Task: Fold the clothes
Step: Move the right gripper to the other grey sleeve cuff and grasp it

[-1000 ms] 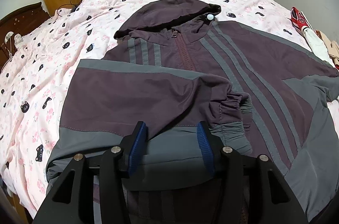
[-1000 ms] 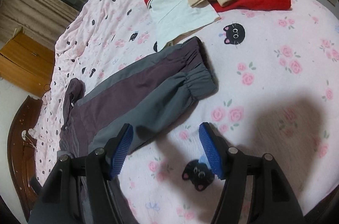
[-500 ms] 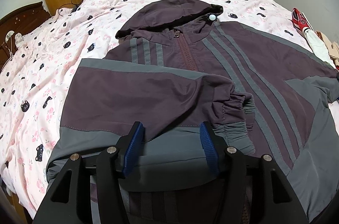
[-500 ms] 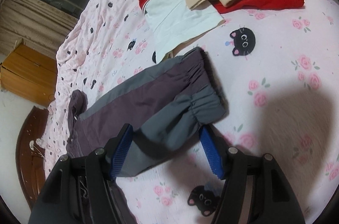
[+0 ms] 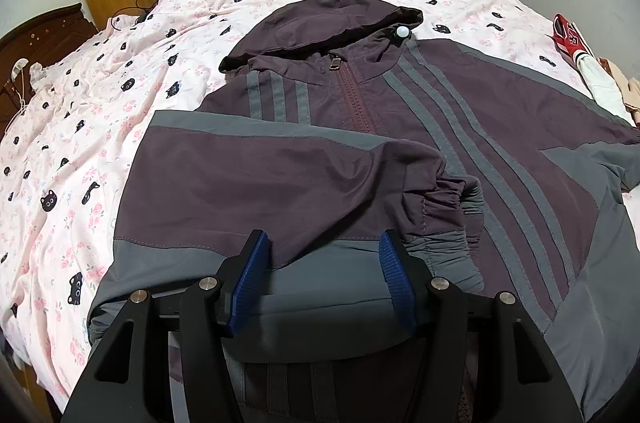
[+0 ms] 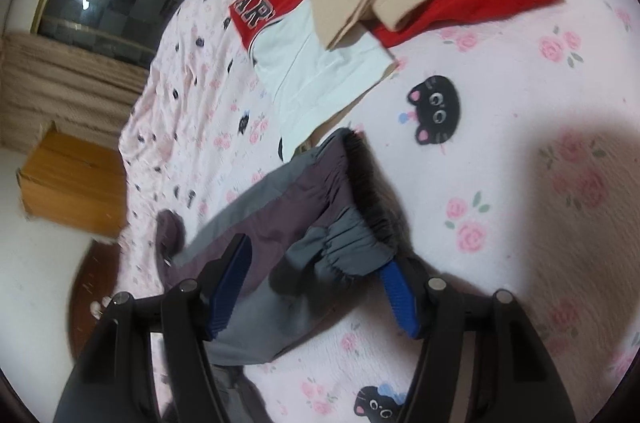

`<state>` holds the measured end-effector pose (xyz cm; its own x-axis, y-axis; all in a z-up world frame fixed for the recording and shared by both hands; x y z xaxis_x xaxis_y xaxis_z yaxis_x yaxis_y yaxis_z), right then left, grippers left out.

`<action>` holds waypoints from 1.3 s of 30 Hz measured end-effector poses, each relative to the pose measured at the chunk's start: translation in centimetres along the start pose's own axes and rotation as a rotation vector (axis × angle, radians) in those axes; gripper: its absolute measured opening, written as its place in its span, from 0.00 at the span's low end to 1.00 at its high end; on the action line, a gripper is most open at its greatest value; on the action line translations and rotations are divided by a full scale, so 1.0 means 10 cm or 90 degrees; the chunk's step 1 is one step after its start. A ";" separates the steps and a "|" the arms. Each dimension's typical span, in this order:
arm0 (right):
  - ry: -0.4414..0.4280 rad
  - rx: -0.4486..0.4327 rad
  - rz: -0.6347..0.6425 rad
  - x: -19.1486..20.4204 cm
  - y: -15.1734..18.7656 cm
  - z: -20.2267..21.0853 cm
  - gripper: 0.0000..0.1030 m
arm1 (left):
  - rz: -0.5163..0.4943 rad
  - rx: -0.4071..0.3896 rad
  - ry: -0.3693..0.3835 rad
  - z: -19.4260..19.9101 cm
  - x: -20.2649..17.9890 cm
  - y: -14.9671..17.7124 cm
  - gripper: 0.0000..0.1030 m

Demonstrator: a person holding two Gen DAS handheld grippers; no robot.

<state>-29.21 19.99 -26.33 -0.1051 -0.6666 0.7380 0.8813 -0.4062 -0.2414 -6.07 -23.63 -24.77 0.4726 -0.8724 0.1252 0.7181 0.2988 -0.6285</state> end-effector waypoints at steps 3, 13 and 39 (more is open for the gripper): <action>-0.021 -0.006 -0.028 -0.06 -0.03 0.01 0.59 | 0.001 0.000 -0.001 0.00 0.00 0.00 0.52; -0.042 -0.005 -0.062 -0.18 -0.07 -0.01 0.36 | 0.003 0.003 -0.006 -0.02 -0.01 0.00 0.52; -0.108 -0.037 0.118 0.42 0.05 0.22 0.18 | 0.004 0.003 -0.005 -0.01 0.00 0.02 0.52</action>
Point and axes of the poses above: each gripper's, at about its wrist camera, not at the fingertips, and z roughly against the way its jaws point, x to its left, y to its underside, the point moved 2 cm from there along -z, roughly the way its jaws point, and after that the axes turned 3 degrees about -x, right-handed, at the moved point
